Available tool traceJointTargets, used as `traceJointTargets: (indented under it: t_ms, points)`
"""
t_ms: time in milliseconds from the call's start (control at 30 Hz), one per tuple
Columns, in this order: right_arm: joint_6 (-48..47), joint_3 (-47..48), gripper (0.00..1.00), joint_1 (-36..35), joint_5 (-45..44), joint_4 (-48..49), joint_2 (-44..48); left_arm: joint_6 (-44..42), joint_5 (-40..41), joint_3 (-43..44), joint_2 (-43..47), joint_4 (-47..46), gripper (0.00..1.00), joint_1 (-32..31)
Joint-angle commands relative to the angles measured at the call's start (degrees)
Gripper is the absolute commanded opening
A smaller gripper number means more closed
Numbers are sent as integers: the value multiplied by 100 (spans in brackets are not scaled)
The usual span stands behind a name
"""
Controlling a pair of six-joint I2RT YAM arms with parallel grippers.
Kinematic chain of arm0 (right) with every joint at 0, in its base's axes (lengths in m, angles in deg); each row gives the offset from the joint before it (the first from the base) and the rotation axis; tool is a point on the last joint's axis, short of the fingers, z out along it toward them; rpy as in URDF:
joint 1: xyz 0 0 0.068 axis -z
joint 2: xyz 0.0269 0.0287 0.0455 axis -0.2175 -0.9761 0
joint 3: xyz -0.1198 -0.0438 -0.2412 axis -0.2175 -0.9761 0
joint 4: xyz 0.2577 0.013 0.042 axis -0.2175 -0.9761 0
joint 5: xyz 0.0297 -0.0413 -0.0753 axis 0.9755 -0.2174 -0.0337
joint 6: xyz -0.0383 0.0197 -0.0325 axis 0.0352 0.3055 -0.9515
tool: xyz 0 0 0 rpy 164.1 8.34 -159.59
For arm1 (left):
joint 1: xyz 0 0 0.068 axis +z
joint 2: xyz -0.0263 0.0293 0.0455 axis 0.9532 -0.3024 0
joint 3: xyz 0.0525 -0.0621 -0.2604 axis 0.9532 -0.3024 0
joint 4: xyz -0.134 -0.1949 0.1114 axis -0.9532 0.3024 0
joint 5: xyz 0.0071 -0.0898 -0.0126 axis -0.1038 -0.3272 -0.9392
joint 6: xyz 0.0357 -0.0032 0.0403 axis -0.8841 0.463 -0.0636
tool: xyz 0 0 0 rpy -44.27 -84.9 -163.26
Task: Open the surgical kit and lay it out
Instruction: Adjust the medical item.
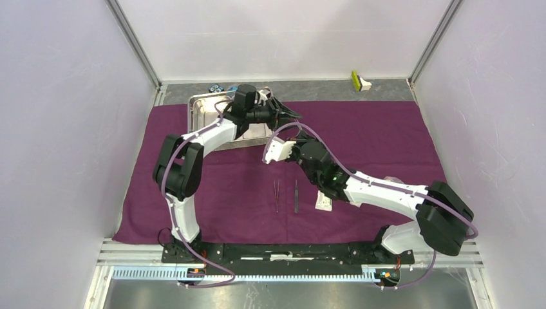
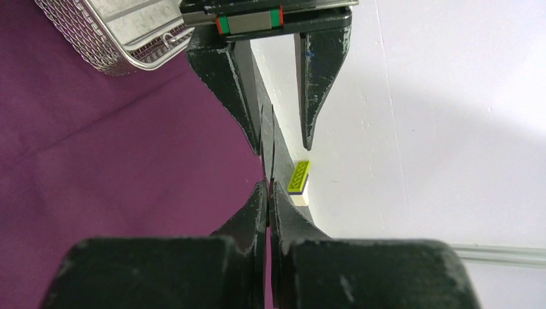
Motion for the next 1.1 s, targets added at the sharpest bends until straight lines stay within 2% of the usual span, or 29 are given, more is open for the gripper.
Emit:
traceJointTargets:
  t_ms: [0, 300, 567, 633, 700, 867, 933, 1000, 1067]
  points:
    - [-226, -50, 0, -147, -317, 462, -83, 344, -180, 6, -68, -435, 40, -54]
    - [-304, -52, 0, -223, -393, 534, -193, 350, -227, 17, -134, -497, 29, -85]
    - [-217, -35, 7, -241, -343, 474, -193, 208, -218, 16, -116, -500, 5, -99]
    - [-162, -1, 10, -242, -314, 416, -212, 114, -190, 29, -93, -502, 3, -103]
    - [-69, 37, 17, -233, -272, 345, -203, 3, -164, 42, -74, -489, 2, -98]
    - [288, 150, 41, -227, 49, -64, -120, -512, -123, 175, -35, -142, 2, -57]
    - [492, 139, 58, -195, 282, -281, -8, -798, -113, 239, -33, 4, 2, 0]
    - [743, 124, 69, -83, 620, -551, 153, -1116, -88, 279, -12, 148, 2, 77]
    - [1014, 124, 76, 97, 1026, -850, 378, -1534, -66, 322, 24, 374, 2, 162]
